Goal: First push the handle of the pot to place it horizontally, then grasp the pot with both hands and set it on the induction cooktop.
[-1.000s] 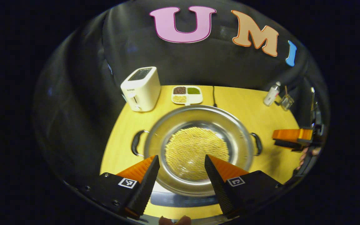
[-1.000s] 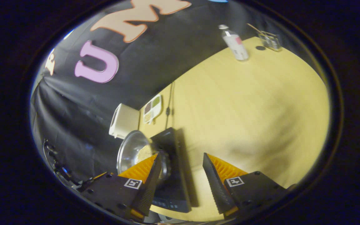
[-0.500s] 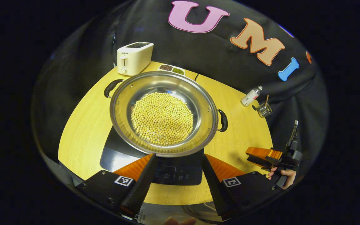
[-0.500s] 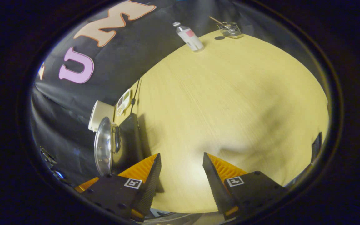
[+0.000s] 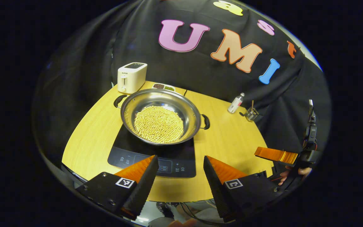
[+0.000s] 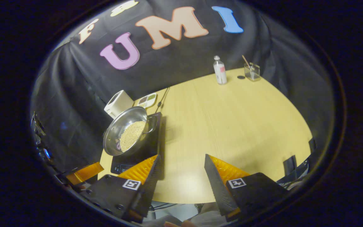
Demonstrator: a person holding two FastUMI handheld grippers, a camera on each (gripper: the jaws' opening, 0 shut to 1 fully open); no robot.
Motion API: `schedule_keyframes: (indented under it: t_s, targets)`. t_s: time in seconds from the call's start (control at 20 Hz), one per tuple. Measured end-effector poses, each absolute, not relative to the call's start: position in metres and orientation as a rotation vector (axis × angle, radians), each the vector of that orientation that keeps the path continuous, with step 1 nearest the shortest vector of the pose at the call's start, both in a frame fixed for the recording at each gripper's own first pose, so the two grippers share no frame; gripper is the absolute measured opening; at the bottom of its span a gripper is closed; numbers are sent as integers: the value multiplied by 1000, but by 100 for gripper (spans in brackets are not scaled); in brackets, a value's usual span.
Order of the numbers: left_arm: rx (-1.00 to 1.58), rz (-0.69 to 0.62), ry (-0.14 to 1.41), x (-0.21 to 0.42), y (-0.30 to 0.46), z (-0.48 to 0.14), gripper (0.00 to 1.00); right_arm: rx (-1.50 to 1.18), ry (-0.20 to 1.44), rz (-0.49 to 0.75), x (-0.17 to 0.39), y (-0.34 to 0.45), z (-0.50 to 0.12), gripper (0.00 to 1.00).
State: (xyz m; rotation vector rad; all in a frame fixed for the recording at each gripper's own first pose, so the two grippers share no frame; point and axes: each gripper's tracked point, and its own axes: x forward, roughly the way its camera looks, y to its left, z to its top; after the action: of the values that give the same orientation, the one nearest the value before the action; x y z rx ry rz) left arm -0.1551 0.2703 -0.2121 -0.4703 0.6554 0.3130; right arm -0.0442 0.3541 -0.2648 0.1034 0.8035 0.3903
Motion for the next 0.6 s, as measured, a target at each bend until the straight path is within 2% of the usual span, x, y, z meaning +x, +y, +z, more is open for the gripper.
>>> schedule_keyframes:
  t_s: [0.05, 0.2, 0.3, 0.5, 0.55, 0.6]
  targets:
    - [-471, 303, 629, -154, 262, -199, 88, 97, 775, 396, -48, 355, -250, 84]
    - [-413, 271, 547, -153, 247, -162, 88, 62, 654, 400, -52, 351, -196, 84]
    - [-361, 281, 481, -148, 250, -135, 88, 62, 560, 396, -51, 347, -158, 87]
    - [-305, 294, 337, -134, 243, -74, 88, 57, 363, 391, -41, 330, -87, 87]
    - [-284, 296, 300, -129, 239, -59, 88, 49, 335, 399, -41, 325, -74, 92]
    - [-266, 292, 268, -124, 232, -45, 87, 47, 312, 401, -41, 318, -63, 93]
